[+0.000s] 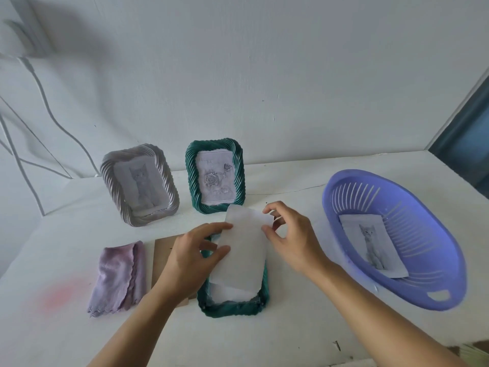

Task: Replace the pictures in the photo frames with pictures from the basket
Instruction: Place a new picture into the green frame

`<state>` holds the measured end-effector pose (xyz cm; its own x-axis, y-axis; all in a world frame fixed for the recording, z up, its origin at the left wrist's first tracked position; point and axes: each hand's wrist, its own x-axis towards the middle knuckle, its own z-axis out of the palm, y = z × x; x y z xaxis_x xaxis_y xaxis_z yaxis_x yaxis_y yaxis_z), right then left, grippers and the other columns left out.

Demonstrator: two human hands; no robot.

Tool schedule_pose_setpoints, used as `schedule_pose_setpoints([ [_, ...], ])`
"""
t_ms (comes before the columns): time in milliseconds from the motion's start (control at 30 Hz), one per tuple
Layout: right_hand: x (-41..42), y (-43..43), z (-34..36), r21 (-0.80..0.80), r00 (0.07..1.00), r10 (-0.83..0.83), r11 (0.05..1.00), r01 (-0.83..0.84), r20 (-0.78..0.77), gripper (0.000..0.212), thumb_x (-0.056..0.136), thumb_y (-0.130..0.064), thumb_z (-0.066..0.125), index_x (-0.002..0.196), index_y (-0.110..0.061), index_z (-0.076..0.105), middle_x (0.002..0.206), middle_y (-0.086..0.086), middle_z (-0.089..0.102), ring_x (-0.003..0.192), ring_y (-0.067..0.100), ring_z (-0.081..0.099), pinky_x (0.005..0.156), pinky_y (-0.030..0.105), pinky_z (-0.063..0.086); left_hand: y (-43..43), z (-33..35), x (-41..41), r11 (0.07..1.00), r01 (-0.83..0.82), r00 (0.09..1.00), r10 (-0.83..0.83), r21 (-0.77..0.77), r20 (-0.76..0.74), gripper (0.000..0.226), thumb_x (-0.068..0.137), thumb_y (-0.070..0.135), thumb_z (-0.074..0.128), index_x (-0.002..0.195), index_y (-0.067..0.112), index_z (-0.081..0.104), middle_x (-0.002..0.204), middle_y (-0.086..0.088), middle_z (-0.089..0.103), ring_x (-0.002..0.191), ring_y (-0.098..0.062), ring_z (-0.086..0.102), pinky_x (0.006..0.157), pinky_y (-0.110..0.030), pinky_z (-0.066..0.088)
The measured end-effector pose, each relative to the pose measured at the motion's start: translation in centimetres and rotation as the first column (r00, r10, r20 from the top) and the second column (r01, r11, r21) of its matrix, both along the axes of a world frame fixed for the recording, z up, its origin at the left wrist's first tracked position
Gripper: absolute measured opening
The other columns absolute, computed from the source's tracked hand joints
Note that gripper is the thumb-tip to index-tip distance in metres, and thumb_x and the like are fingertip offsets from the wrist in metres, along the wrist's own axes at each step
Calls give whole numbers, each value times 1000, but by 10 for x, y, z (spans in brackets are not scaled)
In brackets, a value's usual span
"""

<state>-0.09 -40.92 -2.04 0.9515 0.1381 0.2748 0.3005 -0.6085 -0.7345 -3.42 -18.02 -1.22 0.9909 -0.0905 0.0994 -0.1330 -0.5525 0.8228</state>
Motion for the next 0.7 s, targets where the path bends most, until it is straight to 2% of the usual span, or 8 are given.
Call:
schedule_pose_setpoints([
  [133, 2, -29, 18, -160, 992, -14, 987, 34, 125, 22, 87, -25, 67, 109, -30, 61, 99, -12, 61, 92, 9, 60, 84, 46, 50, -18, 6, 1, 992, -20, 999, 14, -128, -48, 44, 85, 13, 77, 120, 39, 67, 117, 25, 64, 79, -4, 72, 68, -23, 60],
  [233, 0, -52, 28, -370, 969, -79, 914, 163, 234, 23, 86, -28, 70, 109, -27, 64, 103, -7, 62, 100, 23, 59, 81, 44, 45, -32, 2, 6, 983, -19, 997, 5, -180, -79, 48, 84, 13, 78, 123, 38, 66, 121, 20, 66, 80, -8, 73, 74, -35, 62],
  [267, -1, -61, 29, -419, 961, -107, 883, 211, 256, 25, 84, -29, 72, 108, -26, 65, 104, -5, 61, 101, 25, 58, 80, 43, 44, -37, -1, 8, 983, -18, 996, 2, -184, -90, 48, 84, 13, 78, 124, 37, 65, 122, 18, 66, 80, -10, 74, 74, -34, 62],
  [367, -4, -84, 27, -513, 952, -203, 806, 296, 230, 33, 80, -35, 75, 110, -27, 65, 110, 1, 58, 104, 30, 55, 77, 44, 45, -54, -8, 12, 981, -11, 993, -12, -191, -120, 49, 84, 14, 78, 127, 35, 63, 124, 14, 64, 81, -11, 74, 70, -27, 59],
  [433, -6, -96, 24, -569, 963, -241, 779, 265, 119, 42, 82, -43, 71, 120, -31, 61, 117, 2, 53, 107, 30, 53, 80, 42, 47, -66, -12, 14, 979, -16, 990, -13, -205, -139, 50, 84, 14, 78, 127, 34, 63, 124, 13, 63, 81, -11, 74, 71, -27, 59],
  [500, -9, -105, 20, -546, 973, -228, 820, 174, -31, 49, 85, -45, 67, 131, -35, 53, 118, 0, 48, 107, 27, 55, 81, 38, 49, -77, -15, 16, 975, -25, 988, -10, -222, -157, 50, 84, 14, 78, 127, 35, 63, 124, 14, 61, 79, -10, 73, 70, -28, 60],
  [567, -11, -110, 19, -470, 973, -178, 878, 88, -149, 52, 88, -39, 64, 136, -38, 45, 112, -2, 52, 102, 23, 58, 79, 37, 49, -87, -17, 18, 969, -34, 985, -9, -244, -173, 50, 84, 13, 78, 126, 35, 63, 124, 14, 61, 78, -10, 73, 70, -31, 61],
  [700, -11, -116, 18, -360, 979, -155, 928, 97, -134, 52, 86, -22, 61, 133, -39, 50, 92, -3, 60, 85, 18, 60, 77, 38, 52, -105, -19, 22, 958, -55, 979, -4, -283, -202, 49, 83, 11, 78, 125, 32, 64, 119, 11, 62, 73, -10, 73, 62, -17, 52],
])
